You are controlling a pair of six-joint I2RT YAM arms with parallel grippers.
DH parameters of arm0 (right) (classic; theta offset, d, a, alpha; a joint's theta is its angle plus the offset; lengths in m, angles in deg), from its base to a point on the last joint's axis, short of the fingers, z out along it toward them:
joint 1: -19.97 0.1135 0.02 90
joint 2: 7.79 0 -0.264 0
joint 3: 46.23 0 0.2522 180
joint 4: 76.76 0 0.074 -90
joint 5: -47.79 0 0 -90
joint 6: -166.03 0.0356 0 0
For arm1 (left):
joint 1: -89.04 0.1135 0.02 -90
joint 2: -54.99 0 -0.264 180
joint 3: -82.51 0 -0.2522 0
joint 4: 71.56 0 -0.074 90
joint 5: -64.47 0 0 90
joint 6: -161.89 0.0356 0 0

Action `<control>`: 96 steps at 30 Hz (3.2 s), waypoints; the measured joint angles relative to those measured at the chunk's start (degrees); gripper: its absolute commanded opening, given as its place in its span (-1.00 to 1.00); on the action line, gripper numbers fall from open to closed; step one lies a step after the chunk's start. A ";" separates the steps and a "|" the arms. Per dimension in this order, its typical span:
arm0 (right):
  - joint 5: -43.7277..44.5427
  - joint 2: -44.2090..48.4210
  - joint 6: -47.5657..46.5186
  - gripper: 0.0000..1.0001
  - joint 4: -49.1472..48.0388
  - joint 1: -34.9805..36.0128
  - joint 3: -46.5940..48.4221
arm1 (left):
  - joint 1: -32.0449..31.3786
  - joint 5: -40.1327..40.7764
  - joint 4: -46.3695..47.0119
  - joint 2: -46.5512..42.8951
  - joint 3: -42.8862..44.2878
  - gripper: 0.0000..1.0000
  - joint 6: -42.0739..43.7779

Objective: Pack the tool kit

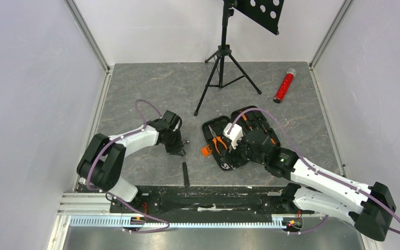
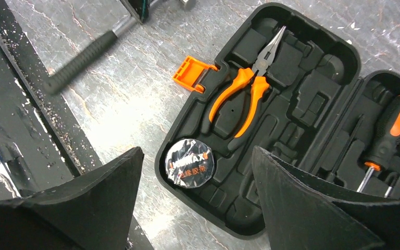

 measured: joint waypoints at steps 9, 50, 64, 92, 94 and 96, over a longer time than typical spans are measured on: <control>-0.57 -9.79 4.87 0.50 -3.04 0.52 -0.09 | -2.38 -4.28 19.91 -4.11 -10.32 -0.50 -20.65; 12.15 -52.41 17.29 -0.26 8.68 14.38 30.21 | -2.73 56.98 7.76 -64.41 -9.68 0.72 16.90; 12.33 -55.84 17.31 -1.00 10.60 14.40 34.86 | 0.31 55.89 8.55 -65.00 -10.12 0.70 17.70; 18.29 -26.84 13.60 -1.00 12.41 -2.19 17.38 | 1.20 53.11 8.52 -65.07 -10.75 0.67 17.68; 17.84 -26.21 14.03 -1.00 11.08 -3.74 14.19 | 1.27 53.00 8.55 -64.98 -10.75 0.67 17.68; 17.07 -25.97 14.34 -1.00 9.22 -4.90 11.50 | 1.27 52.68 8.52 -64.92 -10.75 0.67 17.68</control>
